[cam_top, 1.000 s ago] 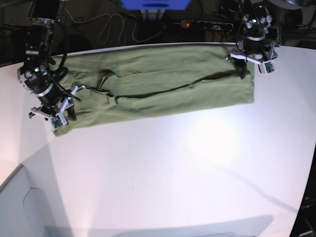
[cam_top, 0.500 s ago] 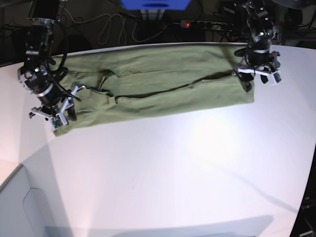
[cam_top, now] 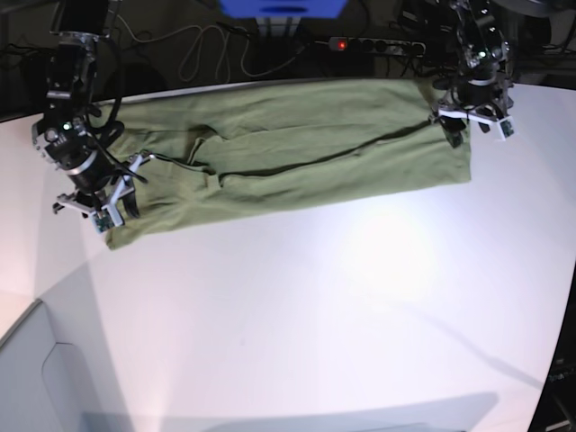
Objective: Fold the T-shirt properly
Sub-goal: 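Release and regrasp the strip end with the left gripper, then carry the left gripper's strip end toward the right gripper, folding it over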
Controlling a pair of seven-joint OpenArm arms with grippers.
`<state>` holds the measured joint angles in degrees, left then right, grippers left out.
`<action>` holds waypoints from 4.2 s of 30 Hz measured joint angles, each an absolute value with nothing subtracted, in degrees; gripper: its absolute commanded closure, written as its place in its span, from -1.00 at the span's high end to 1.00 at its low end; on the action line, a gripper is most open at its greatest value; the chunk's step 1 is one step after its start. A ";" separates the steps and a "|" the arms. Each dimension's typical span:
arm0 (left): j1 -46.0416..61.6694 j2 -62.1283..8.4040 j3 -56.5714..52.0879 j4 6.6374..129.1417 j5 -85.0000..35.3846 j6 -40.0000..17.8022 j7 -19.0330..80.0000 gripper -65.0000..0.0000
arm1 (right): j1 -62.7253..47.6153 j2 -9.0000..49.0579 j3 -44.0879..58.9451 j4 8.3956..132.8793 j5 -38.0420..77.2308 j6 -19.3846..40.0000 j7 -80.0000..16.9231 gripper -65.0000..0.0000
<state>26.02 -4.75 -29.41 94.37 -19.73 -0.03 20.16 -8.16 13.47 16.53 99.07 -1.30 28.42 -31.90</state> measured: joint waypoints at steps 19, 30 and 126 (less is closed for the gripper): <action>25.91 -4.78 -26.26 91.00 -19.57 -0.05 16.27 -0.48 | -8.16 13.47 16.49 99.11 -1.30 28.42 -31.90 -0.56; 26.00 -4.78 -26.26 90.24 -20.34 -0.27 15.77 -0.69 | -9.61 13.47 16.62 105.12 -1.32 28.42 -32.47 -0.57; 9.80 8.27 21.54 87.72 1.32 0.93 19.73 -1.00 | -22.41 2.87 20.08 113.51 -1.30 28.42 -39.68 -0.57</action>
